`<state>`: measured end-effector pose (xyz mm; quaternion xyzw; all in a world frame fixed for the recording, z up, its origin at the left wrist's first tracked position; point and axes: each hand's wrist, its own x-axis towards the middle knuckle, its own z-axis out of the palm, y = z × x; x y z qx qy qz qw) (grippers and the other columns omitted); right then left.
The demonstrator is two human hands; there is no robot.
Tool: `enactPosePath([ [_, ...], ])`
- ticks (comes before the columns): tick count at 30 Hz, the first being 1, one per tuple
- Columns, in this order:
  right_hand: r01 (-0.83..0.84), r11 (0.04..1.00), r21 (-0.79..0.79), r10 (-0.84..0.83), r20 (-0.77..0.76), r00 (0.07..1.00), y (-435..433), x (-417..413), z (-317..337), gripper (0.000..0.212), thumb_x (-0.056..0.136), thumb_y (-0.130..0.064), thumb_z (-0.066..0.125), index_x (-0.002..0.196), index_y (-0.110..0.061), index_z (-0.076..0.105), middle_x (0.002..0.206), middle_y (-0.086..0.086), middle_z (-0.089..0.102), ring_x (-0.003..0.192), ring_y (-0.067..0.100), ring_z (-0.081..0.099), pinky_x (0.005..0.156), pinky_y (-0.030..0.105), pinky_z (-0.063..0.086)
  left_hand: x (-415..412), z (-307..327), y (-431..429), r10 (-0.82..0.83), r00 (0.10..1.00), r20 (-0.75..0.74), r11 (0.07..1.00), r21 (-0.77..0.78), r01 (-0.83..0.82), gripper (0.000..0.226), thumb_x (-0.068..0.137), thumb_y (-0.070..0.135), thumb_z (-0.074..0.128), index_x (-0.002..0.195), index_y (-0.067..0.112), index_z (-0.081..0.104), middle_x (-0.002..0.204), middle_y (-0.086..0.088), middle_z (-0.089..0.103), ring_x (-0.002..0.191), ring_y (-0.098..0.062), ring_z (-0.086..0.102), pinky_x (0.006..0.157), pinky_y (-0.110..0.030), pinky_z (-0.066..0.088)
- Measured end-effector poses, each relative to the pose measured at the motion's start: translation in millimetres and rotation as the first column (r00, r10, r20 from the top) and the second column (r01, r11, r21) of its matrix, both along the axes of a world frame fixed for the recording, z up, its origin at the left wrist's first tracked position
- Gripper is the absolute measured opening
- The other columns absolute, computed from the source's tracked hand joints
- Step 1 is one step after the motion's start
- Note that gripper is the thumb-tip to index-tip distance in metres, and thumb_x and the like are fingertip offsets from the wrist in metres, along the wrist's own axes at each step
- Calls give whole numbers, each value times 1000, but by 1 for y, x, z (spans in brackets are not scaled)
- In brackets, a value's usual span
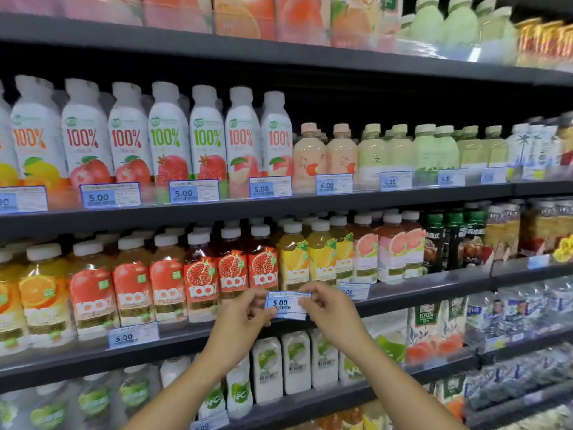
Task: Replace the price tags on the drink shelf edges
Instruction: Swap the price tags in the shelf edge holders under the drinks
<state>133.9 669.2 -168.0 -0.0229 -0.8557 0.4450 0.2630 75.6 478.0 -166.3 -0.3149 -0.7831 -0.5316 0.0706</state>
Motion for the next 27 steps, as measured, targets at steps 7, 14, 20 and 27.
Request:
enactPosePath([
  [7,-29,999,42,28,28,999,111,20,-6,10,93,-26,63,93,-35,63,79,-7,66,69,5,60,59,14,43,19,-16,107,67,996,-59,994,-77,-72,21,90,27,73,105,37,61,82,5,65,74,-8,65,65,-19,51],
  [14,6,1000,1,-6,10,1000,196,39,-16,12,94,-23,62,90,-34,62,66,-2,59,62,13,55,55,16,38,25,-31,175,183,914,-361,959,-138,-247,8,96,25,64,102,21,68,87,15,63,77,2,55,71,-17,42],
  [20,-11,996,-85,13,31,999,222,50,-21,13,93,-18,63,88,-30,65,79,-2,66,74,15,63,65,27,49,9,-41,198,243,719,-651,851,-212,-480,7,93,26,66,90,20,63,100,5,58,90,-17,52,78,-34,45],
  [27,-1,983,-182,12,60,998,238,55,-22,12,92,-18,63,86,-27,68,78,0,69,68,18,65,71,39,56,-5,-39,208,267,701,-661,850,-182,-494,13,87,10,73,87,17,62,95,4,61,89,-19,55,76,-31,43],
])
